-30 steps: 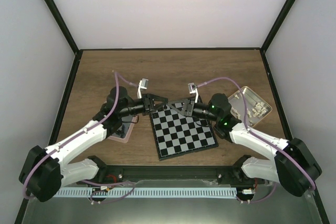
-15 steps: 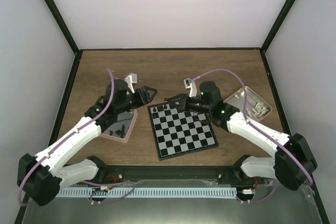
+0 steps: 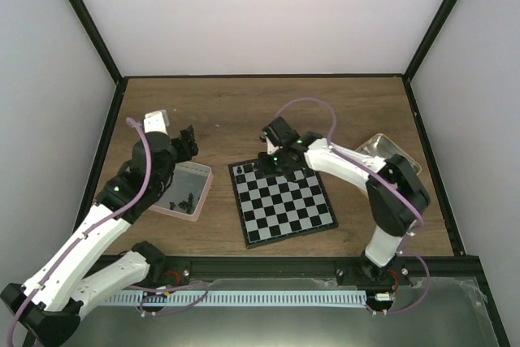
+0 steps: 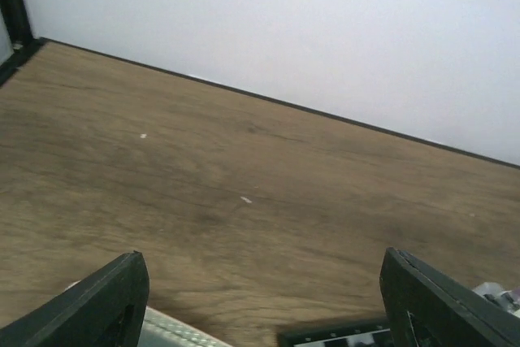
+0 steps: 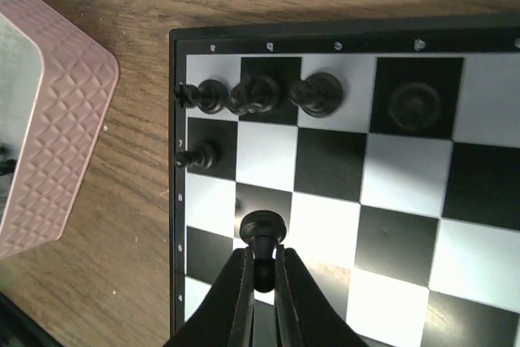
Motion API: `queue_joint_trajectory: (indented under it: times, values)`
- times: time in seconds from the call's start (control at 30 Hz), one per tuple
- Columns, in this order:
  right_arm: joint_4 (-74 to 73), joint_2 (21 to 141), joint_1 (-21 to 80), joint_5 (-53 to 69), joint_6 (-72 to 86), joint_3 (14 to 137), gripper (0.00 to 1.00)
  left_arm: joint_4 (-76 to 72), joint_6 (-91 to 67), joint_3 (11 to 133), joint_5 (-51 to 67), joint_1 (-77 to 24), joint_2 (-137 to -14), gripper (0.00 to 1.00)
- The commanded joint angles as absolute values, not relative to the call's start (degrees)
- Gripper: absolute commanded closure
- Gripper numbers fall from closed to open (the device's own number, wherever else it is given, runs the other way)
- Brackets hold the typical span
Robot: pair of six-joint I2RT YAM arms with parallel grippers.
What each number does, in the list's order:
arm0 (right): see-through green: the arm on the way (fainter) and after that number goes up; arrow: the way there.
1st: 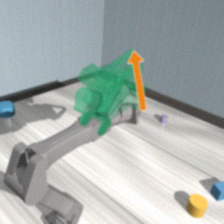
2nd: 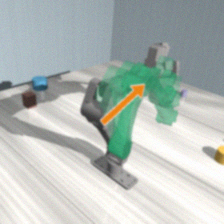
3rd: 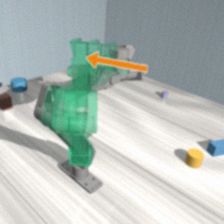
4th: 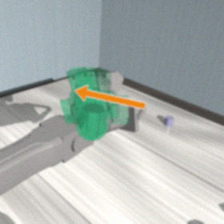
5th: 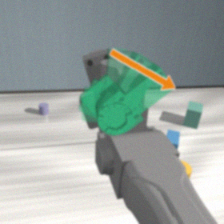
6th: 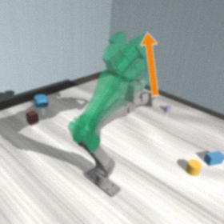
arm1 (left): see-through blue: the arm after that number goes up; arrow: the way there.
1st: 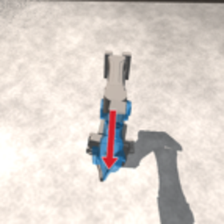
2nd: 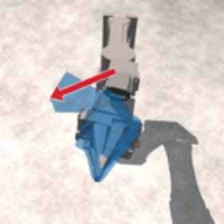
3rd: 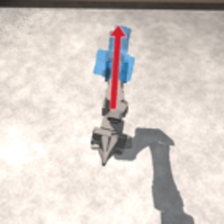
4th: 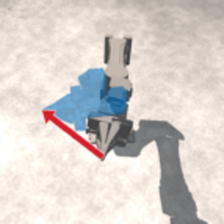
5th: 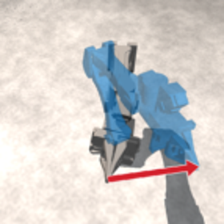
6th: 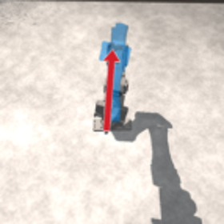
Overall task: Set up the chess pieces on the board
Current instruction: Place the chess piece on the chessboard.
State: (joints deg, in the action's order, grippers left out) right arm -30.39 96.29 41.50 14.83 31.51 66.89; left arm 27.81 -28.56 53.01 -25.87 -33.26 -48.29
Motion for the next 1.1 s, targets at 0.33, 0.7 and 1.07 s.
queue_joint_trajectory:
  times: [0.33,0.7,1.07]
  values:
    - [-43.3,109.48,46.57,7.1,28.56,82.36,0.99,27.82,-25.0,48.43,-31.0,-33.05,-46.17,0.19]
    - [-42.08,112.95,46.78,6.28,30.12,85.21,0.97,27.77,-24.61,48.11,-29.41,-32.96,-46.39,0.18]
    - [-42.49,114.09,46.8,7.24,29.53,86.21,0.9,28.45,-24.7,48.42,-28.48,-32.94,-48.07,0.18]
